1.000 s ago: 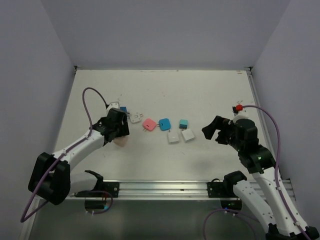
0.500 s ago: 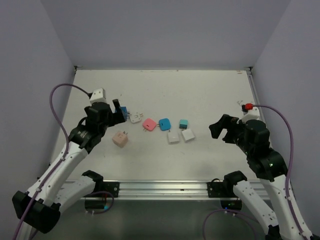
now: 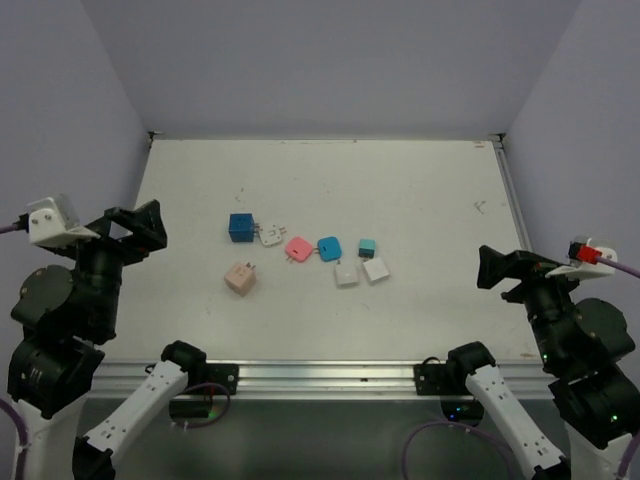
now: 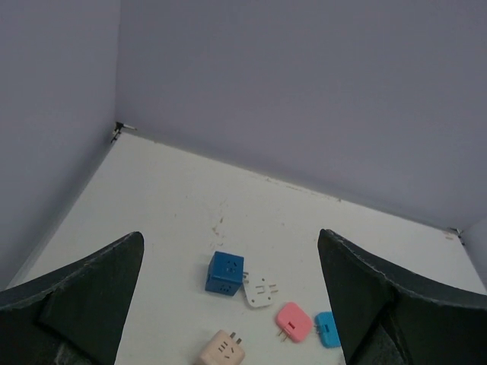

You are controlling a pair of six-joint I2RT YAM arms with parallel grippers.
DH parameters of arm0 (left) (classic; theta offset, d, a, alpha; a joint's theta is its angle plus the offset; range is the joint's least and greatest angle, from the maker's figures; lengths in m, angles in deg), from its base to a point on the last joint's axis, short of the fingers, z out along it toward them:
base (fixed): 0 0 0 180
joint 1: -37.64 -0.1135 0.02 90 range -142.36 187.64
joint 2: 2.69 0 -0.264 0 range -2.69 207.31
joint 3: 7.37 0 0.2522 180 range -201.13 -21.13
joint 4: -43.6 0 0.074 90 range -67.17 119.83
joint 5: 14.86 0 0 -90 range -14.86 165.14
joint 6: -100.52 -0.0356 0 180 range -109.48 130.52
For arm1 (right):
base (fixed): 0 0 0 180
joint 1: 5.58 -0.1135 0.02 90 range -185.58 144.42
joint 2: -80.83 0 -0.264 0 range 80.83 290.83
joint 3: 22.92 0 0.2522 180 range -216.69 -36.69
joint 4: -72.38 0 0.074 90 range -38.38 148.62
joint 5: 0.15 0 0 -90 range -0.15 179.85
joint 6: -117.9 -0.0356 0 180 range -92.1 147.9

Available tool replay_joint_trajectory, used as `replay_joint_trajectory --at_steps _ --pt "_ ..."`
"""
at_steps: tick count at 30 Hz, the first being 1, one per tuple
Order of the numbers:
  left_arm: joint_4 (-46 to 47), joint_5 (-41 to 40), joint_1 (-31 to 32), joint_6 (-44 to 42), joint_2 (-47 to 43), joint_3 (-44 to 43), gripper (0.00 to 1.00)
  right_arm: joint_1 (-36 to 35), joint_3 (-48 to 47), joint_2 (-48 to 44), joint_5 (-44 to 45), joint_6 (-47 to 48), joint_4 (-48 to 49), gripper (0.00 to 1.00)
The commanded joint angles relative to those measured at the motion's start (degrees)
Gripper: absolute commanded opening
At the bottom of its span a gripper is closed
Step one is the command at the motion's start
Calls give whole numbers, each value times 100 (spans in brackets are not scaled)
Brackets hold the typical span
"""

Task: Pull the plug off the socket

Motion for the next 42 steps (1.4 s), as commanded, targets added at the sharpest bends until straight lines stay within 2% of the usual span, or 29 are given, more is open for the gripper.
replay_joint_trajectory --at_steps 1,8,13,25,42 --pt "-284 -494 -35 -400 -325 -79 100 20 -58 -348 404 468 96 99" --pt "393 -794 -35 -471 -1405 624 100 20 329 -929 571 408 545 99" --pt "613 -856 -35 -409 -1723 1037 100 20 540 -1043 501 390 703 99" --pt "833 -1137 -35 -120 -1803 1319 100 20 734 -1043 448 504 949 99" --pt "948 -1041 -35 -102 -1671 1618 99 20 988 -920 360 434 1239 99"
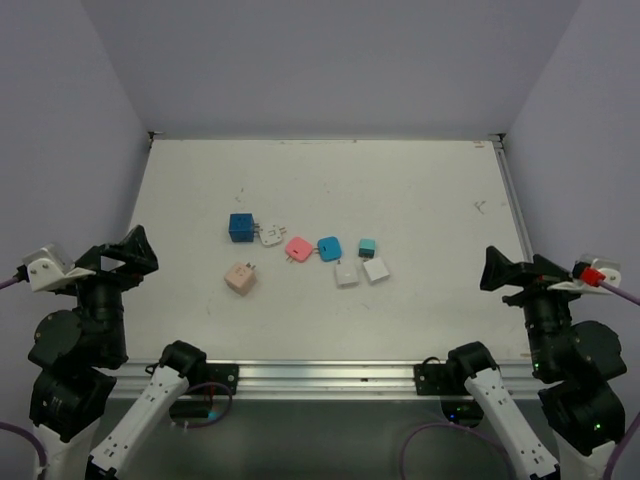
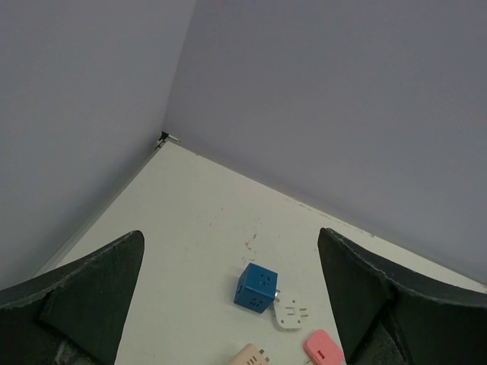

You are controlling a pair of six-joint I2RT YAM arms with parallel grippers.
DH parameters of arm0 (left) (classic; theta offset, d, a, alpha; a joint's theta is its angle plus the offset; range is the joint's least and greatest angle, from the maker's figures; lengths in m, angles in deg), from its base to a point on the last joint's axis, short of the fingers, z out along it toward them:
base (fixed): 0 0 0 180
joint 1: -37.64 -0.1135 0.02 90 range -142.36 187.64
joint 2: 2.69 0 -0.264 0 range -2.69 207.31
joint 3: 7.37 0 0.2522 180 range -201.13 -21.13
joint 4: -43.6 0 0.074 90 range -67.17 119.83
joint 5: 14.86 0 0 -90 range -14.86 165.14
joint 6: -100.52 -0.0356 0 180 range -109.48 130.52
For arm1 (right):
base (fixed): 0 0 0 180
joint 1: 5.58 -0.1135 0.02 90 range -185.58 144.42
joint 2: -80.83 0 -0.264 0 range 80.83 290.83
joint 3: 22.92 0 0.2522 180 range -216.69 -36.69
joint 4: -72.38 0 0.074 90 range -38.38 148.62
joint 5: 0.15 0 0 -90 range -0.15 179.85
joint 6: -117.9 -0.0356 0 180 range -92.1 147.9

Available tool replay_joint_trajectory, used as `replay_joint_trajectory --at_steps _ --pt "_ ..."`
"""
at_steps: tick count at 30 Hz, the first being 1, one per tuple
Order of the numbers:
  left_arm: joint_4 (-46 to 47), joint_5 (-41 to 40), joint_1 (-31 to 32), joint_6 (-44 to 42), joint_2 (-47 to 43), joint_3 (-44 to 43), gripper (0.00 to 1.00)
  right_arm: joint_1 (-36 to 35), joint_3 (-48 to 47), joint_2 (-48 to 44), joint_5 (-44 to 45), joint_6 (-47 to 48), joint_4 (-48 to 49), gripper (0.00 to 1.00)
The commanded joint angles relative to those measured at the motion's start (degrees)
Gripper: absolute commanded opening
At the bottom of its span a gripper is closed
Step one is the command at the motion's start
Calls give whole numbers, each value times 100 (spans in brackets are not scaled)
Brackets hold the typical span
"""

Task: Pull the plug off the socket

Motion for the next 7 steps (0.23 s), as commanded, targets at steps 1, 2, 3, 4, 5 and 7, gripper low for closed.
replay_joint_trajectory --at_steps 1,2,3,4,5,7 --pt "287 -29 -35 51 82 46 99 20 64 100 -86 30 280 99" --pt "279 -20 -35 43 82 72 100 20 81 100 -112 21 263 99" --pt "270 6 -35 60 73 107 100 20 99 100 -112 3 245 99" --pt "279 15 -35 60 73 116 99 20 117 83 -129 -6 236 99" --pt "279 24 -26 60 65 143 100 11 134 74 -147 -14 236 99" --pt "279 41 -26 69 91 187 100 20 152 56 -147 -23 210 99"
